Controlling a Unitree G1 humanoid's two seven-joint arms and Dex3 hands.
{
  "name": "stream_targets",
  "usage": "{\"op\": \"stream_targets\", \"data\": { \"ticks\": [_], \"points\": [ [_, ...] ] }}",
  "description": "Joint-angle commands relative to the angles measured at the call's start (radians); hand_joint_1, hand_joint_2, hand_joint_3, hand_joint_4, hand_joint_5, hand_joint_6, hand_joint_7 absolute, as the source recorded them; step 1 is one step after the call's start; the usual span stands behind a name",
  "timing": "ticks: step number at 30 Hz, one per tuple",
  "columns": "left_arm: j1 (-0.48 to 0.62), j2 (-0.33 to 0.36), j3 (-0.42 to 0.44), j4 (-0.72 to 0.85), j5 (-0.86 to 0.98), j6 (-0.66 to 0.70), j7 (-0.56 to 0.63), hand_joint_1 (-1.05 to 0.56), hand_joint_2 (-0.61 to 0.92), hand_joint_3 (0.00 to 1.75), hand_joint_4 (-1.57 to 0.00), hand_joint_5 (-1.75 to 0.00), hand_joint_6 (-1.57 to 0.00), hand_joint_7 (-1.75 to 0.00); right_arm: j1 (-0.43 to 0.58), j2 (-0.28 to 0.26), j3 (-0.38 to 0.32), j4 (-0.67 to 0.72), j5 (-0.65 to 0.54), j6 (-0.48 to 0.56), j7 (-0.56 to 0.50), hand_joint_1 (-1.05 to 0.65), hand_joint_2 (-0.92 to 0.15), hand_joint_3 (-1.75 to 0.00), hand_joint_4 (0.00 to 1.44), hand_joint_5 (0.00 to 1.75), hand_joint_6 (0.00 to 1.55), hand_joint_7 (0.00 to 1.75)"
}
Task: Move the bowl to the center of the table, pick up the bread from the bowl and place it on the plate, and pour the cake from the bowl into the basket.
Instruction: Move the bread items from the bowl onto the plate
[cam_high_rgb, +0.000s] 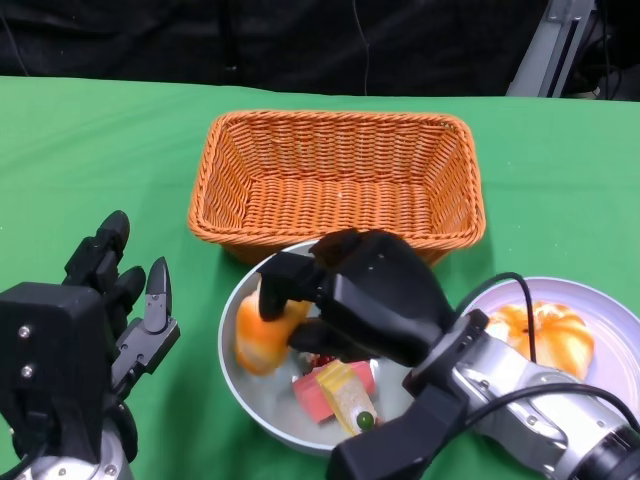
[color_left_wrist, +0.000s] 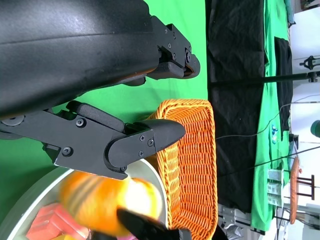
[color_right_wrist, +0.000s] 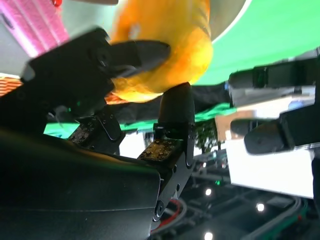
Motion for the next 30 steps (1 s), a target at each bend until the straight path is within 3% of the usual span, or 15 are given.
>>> {"op": "stream_targets", "data": {
  "ticks": [1,13,17,19,21,27,30],
  "points": [
    [0.007,0.023,0.001,-0.008,0.003,-0.015,-0.011,-0.43,0.92,0.75,0.00,-0.46,-0.29,-0.01,0.012,-0.024,-0.022,-0.045,0.002,-0.013,-0.037,-0.13,-0.37,-1.13,1.04,1.75,0.75,1.75],
    [0.002,0.028,0.010,0.006,-0.012,-0.025,-0.010,-0.43,0.92,0.69,0.00,-0.45,-0.31,-0.02,0.078,-0.056,-0.090,-0.191,0.033,-0.079,-0.048,-0.11,-0.22,-1.35,1.06,1.75,0.77,1.75],
    [0.005,0.047,0.008,0.006,-0.015,-0.026,-0.031,-0.42,0.92,0.74,0.00,-0.42,-0.28,-0.01,0.125,-0.081,-0.124,-0.291,0.054,-0.076,0.002,-0.11,-0.20,-1.36,1.06,1.75,0.77,1.75],
    [0.006,0.047,0.012,0.005,-0.019,-0.024,-0.032,-0.43,0.92,0.74,0.00,-0.43,-0.28,0.00,0.153,-0.098,-0.144,-0.336,0.052,-0.082,0.003,-0.12,-0.24,-1.27,1.05,1.75,0.76,1.75],
    [0.006,0.047,0.015,0.004,-0.024,-0.026,-0.033,-0.41,0.92,0.73,0.00,-0.42,-0.28,-0.01,0.176,-0.113,-0.165,-0.372,0.050,-0.088,0.000,-0.10,-0.20,-1.27,1.06,1.75,0.76,1.75],
    [0.007,0.050,0.015,0.007,-0.020,-0.030,-0.030,-0.41,0.92,0.72,0.00,-0.40,-0.29,-0.01,0.210,-0.130,-0.199,-0.418,0.049,-0.098,0.013,-0.10,-0.19,-1.30,1.05,1.75,0.79,1.75],
    [0.003,0.052,0.028,0.017,-0.037,-0.039,-0.040,-0.43,0.92,0.71,0.00,-0.46,-0.29,-0.01,0.255,-0.178,-0.251,-0.454,0.097,-0.129,0.031,-0.11,-0.19,-1.33,1.04,1.75,0.78,1.75]
  ]
}}
